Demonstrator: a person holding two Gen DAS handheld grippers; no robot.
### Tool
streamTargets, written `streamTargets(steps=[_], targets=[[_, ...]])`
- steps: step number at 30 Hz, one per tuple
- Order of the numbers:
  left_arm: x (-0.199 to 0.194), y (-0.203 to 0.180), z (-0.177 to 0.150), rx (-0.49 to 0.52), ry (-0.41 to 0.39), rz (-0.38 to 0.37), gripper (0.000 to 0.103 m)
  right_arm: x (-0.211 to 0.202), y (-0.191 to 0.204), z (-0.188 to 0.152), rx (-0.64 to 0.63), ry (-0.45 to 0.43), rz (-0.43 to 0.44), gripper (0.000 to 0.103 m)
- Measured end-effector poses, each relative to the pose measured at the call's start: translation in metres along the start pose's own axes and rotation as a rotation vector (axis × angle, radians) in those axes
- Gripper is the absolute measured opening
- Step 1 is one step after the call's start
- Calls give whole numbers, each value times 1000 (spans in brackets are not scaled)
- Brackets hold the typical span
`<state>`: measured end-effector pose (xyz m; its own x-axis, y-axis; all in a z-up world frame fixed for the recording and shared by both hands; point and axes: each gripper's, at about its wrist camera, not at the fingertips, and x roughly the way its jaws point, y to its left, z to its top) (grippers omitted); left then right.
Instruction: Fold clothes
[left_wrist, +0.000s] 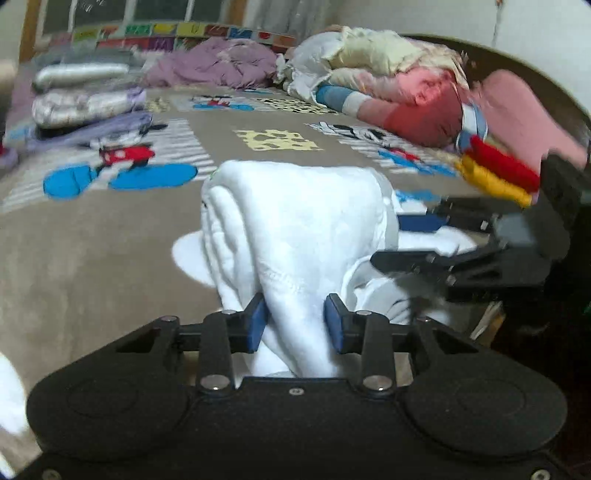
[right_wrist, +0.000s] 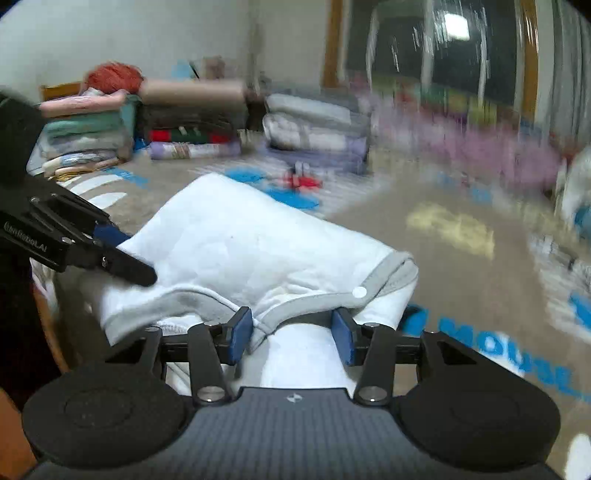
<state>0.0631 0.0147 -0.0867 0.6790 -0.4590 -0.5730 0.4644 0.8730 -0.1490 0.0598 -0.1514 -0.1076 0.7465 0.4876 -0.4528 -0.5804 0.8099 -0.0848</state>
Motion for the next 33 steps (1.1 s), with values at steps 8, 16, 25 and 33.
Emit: streamTargets(steps=[8, 16, 25, 33], targets=[[-36, 8, 9, 55, -154, 59, 36, -25, -5, 5, 21, -43, 17, 51], [-9, 10, 34, 105, -256, 17, 35, -42, -13, 25, 33, -203, -57, 50], [39, 6, 13, 38, -182, 116, 37, 21, -16, 11, 31, -74, -34, 51], [43, -9, -3, 84, -233, 202, 38, 28, -27, 2, 85, -102, 17, 52]])
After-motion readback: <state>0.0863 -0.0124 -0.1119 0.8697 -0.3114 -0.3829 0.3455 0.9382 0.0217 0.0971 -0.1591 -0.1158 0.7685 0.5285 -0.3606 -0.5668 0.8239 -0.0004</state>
